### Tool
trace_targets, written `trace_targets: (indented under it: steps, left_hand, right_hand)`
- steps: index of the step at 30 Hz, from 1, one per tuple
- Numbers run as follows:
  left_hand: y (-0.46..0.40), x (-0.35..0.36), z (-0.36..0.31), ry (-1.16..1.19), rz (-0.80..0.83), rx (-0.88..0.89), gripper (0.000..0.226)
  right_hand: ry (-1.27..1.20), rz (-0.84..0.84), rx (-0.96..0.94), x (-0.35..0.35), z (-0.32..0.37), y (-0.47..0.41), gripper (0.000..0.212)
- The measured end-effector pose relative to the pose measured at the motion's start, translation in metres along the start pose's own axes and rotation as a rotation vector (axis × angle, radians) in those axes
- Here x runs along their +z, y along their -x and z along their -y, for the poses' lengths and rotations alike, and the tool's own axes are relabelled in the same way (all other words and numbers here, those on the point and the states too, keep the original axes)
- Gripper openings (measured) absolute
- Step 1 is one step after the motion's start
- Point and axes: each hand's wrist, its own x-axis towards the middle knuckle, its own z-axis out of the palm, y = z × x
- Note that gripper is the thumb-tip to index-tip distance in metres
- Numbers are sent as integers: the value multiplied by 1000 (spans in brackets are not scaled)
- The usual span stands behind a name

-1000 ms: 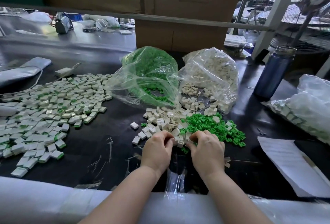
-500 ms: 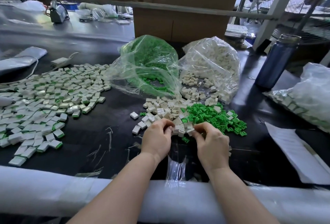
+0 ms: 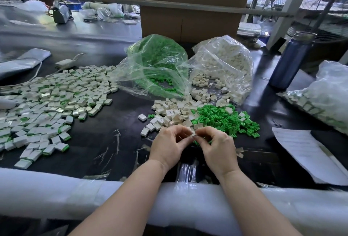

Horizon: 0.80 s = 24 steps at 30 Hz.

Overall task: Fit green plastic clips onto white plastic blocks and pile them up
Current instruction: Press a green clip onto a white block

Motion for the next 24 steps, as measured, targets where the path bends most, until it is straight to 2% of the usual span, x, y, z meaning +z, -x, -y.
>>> trace_targets:
  steps: [5, 8, 12, 24]
  left_hand:
    - [1, 0, 1, -13, -17, -13, 5]
    - [1, 0, 0, -42, -10, -4, 2]
    - [2, -1, 0, -82, -7, 11, 2]
    - [2, 0, 0, -114, -6, -9, 8]
  right_hand:
    - [241, -115, 136, -1, -7, 0, 18]
    - [334, -82, 239, -2, -10, 0, 21]
    - [392, -50, 226, -1, -11, -1, 20]
    - [327, -77, 161, -2, -13, 0, 8]
